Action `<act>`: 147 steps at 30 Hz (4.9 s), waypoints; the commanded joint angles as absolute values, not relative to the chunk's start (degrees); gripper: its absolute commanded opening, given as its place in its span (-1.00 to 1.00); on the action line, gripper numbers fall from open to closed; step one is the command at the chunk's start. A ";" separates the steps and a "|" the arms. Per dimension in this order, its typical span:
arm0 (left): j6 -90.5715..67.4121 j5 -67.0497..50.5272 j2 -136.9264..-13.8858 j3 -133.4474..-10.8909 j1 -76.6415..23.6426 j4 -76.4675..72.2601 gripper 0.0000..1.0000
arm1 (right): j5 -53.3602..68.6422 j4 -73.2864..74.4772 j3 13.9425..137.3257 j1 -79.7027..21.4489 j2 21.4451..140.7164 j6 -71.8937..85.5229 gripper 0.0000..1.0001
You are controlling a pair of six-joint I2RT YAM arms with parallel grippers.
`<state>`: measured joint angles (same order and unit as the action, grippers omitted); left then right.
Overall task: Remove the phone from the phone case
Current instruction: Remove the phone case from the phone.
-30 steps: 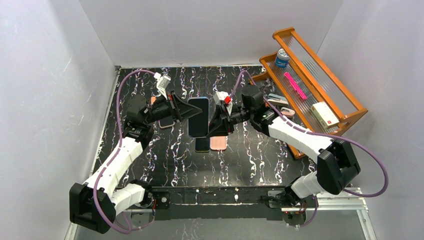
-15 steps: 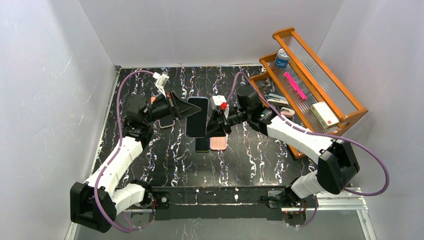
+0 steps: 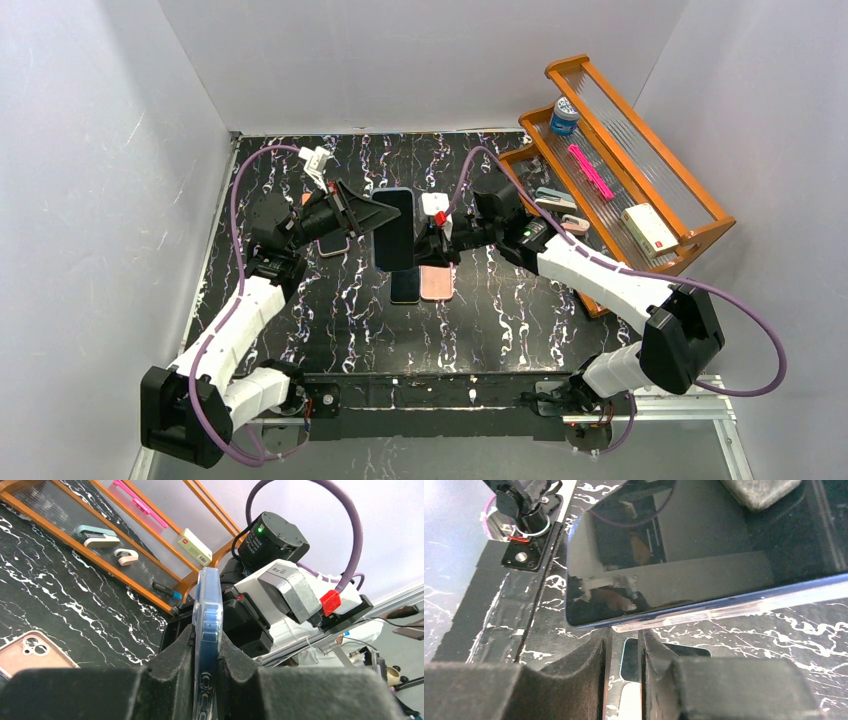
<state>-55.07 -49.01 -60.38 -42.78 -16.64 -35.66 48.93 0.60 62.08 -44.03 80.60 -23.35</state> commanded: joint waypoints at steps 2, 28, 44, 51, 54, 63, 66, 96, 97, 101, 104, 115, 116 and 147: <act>-63.36 -50.42 -57.57 -42.36 -19.02 -38.31 -1.00 | 39.25 -10.12 62.65 -44.42 80.06 -25.58 -0.97; -51.58 -28.20 -53.49 -36.85 -19.97 -34.76 -1.00 | 20.32 -28.96 42.16 -43.86 65.73 11.17 0.31; -57.17 -26.48 -54.77 -35.28 -19.99 -40.86 -1.00 | 31.84 -42.86 39.35 -43.89 69.84 41.46 0.19; -58.79 -27.39 -54.40 -35.16 -20.06 -43.08 -1.00 | 33.85 -47.10 39.73 -43.88 73.04 45.78 0.03; -59.80 -27.74 -54.32 -34.99 -20.03 -44.26 -1.00 | 34.38 -48.32 39.79 -43.86 73.63 46.46 0.01; -64.02 -27.80 -54.86 -32.85 -20.25 -49.33 -1.00 | 36.86 -55.02 40.96 -43.75 76.48 50.72 -0.12; -65.69 -27.25 -54.68 -31.64 -21.27 -52.23 -1.00 | 36.98 -57.87 41.90 -43.69 78.00 52.32 -0.14; -51.04 -23.62 -51.47 -33.29 -28.01 -42.51 -0.42 | 41.71 -65.33 46.76 -39.32 81.43 57.69 -0.97; -50.53 -23.41 -51.24 -33.50 -27.89 -41.85 -0.31 | 41.81 -65.31 46.76 -39.15 81.27 57.58 -0.97; -48.72 -22.60 -50.34 -34.30 -27.45 -39.33 -0.13 | 42.33 -65.43 46.58 -38.94 80.96 57.48 -0.97; -47.82 -22.01 -49.59 -34.40 -27.21 -38.08 0.01 | 42.68 -65.65 46.58 -38.85 80.87 57.48 -0.97; -38.95 -14.03 -42.62 -33.66 -26.39 -27.67 0.08 | 44.58 -64.94 47.88 -38.58 79.99 55.51 -0.97; -38.27 -13.70 -41.76 -33.52 -26.37 -27.28 0.08 | 44.74 -64.56 48.10 -38.58 79.86 55.27 -0.97; -33.45 -18.16 -41.19 -31.29 -26.10 -26.70 -0.11 | 46.05 -62.82 49.96 -38.58 78.72 53.23 -0.97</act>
<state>-32.64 -15.97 -40.12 -31.55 -26.37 -23.16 45.65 -57.12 46.37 -38.48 81.12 53.60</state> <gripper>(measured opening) 0.446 0.130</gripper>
